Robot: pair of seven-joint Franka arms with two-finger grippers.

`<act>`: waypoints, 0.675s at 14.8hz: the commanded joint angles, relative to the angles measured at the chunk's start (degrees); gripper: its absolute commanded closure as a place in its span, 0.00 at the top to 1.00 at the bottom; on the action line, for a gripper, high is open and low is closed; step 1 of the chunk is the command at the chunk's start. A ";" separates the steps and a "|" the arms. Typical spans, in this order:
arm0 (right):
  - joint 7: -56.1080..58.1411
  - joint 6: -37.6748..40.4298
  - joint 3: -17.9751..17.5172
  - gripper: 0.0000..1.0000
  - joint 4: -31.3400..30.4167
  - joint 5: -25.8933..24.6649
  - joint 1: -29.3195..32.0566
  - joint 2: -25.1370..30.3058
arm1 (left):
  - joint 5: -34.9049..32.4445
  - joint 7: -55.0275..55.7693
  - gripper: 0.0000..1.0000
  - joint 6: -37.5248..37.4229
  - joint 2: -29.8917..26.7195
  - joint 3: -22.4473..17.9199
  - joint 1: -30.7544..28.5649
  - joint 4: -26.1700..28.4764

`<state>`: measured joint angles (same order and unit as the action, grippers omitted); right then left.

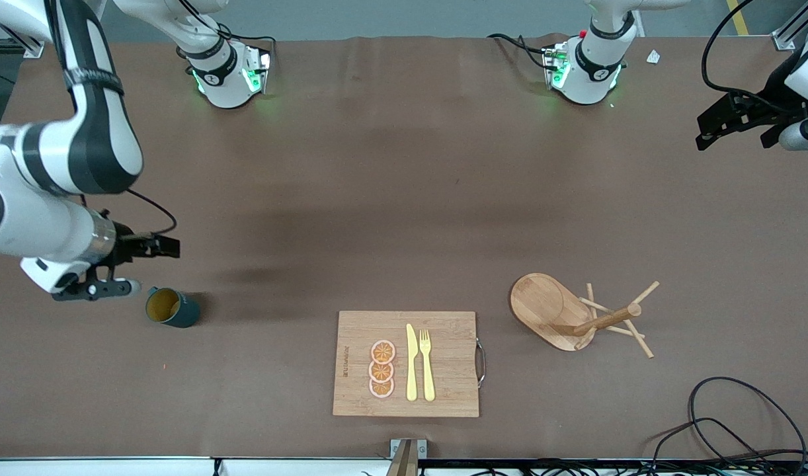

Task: Pass cup and hang on rack
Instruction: 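Reach the right gripper down to the teal mug's rim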

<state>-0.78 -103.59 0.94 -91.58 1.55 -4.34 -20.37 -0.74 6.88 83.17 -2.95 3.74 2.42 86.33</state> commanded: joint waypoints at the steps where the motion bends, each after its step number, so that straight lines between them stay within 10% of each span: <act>1: -2.82 -2.91 0.03 1.00 1.40 2.93 1.87 -4.39 | 0.65 -0.20 1.00 -0.73 0.57 0.22 -0.22 -0.81; 7: -2.13 -12.67 0.12 1.00 1.23 2.76 2.58 -13.72 | 0.74 -0.20 1.00 -0.73 0.66 0.22 0.22 -0.81; 10: -1.86 -15.76 0.21 0.81 1.23 1.44 2.67 -16.45 | 0.74 0.06 1.00 -0.73 0.75 0.31 0.48 -0.90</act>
<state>-2.61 -118.79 1.43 -91.33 3.62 -2.12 -35.69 -0.72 6.88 83.16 -2.52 3.93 2.78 86.34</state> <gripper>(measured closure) 0.022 0.000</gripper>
